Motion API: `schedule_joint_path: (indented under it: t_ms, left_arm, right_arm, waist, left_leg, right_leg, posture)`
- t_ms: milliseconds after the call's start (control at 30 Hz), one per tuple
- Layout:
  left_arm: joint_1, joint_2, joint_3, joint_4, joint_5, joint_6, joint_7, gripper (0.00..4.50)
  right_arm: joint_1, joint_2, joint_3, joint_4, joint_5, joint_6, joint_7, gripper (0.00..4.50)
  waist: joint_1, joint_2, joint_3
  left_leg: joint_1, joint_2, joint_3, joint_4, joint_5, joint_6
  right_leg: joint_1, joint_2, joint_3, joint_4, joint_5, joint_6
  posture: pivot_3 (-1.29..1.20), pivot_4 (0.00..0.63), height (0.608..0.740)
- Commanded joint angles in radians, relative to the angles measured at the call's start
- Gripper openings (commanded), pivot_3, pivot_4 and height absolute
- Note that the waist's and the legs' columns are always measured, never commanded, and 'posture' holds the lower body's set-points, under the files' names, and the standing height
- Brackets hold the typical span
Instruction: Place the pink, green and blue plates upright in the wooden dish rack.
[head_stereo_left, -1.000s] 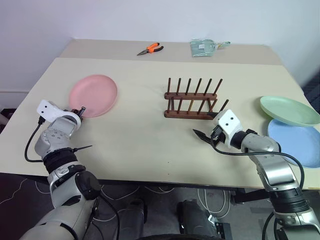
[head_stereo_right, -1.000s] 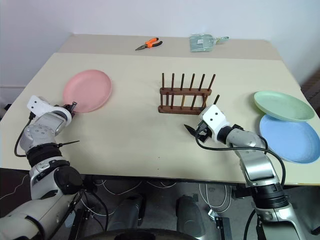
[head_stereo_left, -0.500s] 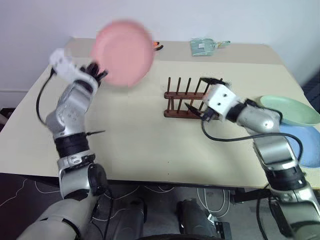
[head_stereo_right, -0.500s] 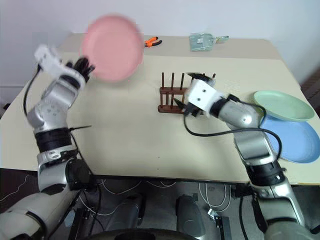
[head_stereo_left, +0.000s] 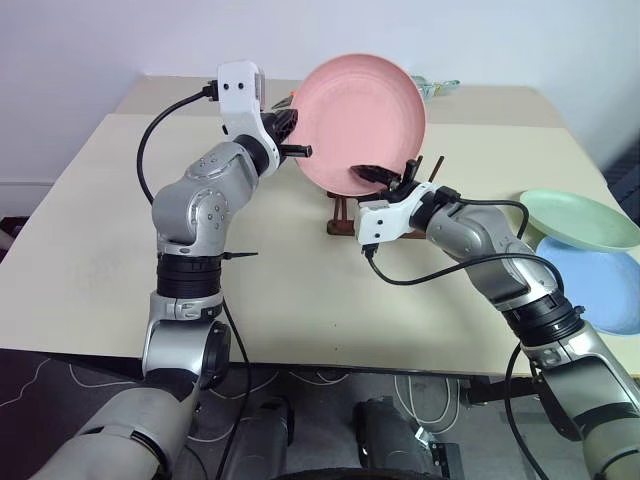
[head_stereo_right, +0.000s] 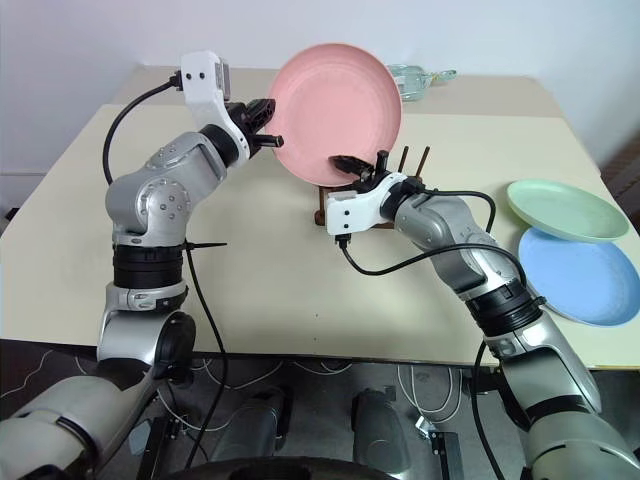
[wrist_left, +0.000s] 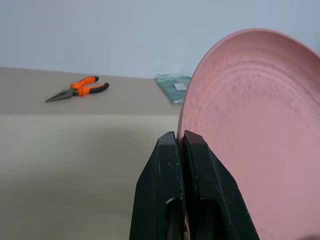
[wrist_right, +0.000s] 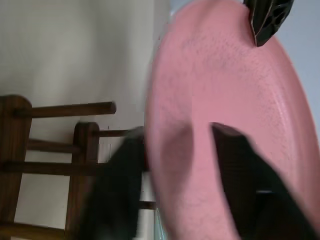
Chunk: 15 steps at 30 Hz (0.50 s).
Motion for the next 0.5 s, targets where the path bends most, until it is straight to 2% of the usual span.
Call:
schedule_joint_path:
  t_ms: [33, 100, 133, 233, 300, 367, 433, 500]
  left_arm:
    - [-0.017, -0.013, 0.025, -0.050, -0.027, 0.014, -0.002, 0.00]
    - [-0.015, -0.026, 0.041, -0.053, -0.042, 0.021, -0.006, 0.00]
    - [-0.015, -0.037, 0.059, -0.053, -0.058, 0.026, -0.006, 0.29]
    - [-0.054, -0.092, 0.155, -0.076, -0.137, -0.078, -0.013, 1.38]
    - [-0.078, -0.059, 0.187, -0.049, -0.073, -0.195, 0.023, 2.33]
    - [-0.058, 0.016, 0.161, -0.007, 0.036, -0.290, 0.029, 2.33]
    - [0.013, 0.147, 0.019, 0.032, 0.236, -0.409, -0.009, 2.33]
    - [0.119, 0.245, -0.103, 0.068, 0.341, -0.525, -0.125, 2.33]
  right_arm:
    - [-0.003, -0.005, -0.026, -0.014, -0.033, -0.012, -0.032, 0.05]
    - [0.000, -0.005, -0.030, -0.011, -0.048, -0.014, -0.040, 0.05]
    - [0.001, -0.005, -0.032, -0.008, -0.057, -0.016, -0.046, 0.02]
    - [-0.004, -0.012, -0.045, -0.004, -0.086, -0.008, -0.072, 0.00]
    - [0.007, -0.012, -0.088, -0.009, -0.059, 0.019, -0.084, 0.00]
    - [0.023, -0.016, -0.142, -0.015, -0.013, 0.042, -0.092, 0.00]
    - [0.045, -0.009, -0.216, -0.029, 0.074, 0.059, -0.088, 0.00]
    - [0.071, 0.022, -0.327, -0.070, 0.250, 0.092, -0.053, 0.00]
  waist:
    - [-0.001, 0.000, 0.000]
    - [0.001, 0.000, 0.000]
    - [0.001, 0.000, 0.000]
    - [0.003, 0.000, 0.000]
    - [0.004, -0.001, 0.002]
    - [-0.002, -0.001, 0.002]
    - [-0.005, 0.000, 0.001]
    - [-0.003, 0.003, -0.001]
  left_leg:
    - [0.000, 0.000, 0.000, 0.000, 0.000, 0.000]
    - [0.000, 0.000, 0.000, 0.000, 0.000, 0.000]
    - [0.000, 0.000, 0.000, 0.000, 0.000, 0.000]
    - [0.000, 0.000, 0.000, 0.000, 0.000, 0.000]
    - [0.000, 0.000, 0.000, 0.000, 0.000, 0.000]
    - [0.000, 0.000, 0.000, 0.000, 0.000, 0.000]
    - [0.001, 0.000, 0.001, -0.001, 0.000, 0.000]
    - [0.002, 0.000, 0.002, -0.002, 0.000, 0.000]
  right_leg:
    - [0.000, 0.000, 0.000, 0.000, 0.000, 0.000]
    - [0.000, 0.000, 0.000, 0.000, 0.000, 0.000]
    - [0.000, 0.000, 0.000, 0.000, 0.000, 0.000]
    - [0.001, 0.000, 0.000, 0.000, 0.000, 0.000]
    - [0.000, 0.000, 0.000, 0.000, 0.000, 0.000]
    - [0.000, 0.000, 0.000, 0.000, 0.000, 0.000]
    - [0.000, 0.000, 0.001, 0.000, 0.000, 0.000]
    - [0.001, 0.000, 0.002, 0.000, 0.000, 0.000]
  posture:
    - [0.00, 0.150, 0.740]
    - [0.00, 0.150, 0.740]
    - [0.00, 0.150, 0.740]
    - [0.00, 0.150, 0.740]
    - [0.00, 0.150, 0.740]
    - [0.00, 0.150, 0.740]
    - [0.00, 0.150, 0.740]
    - [0.00, 0.150, 0.740]
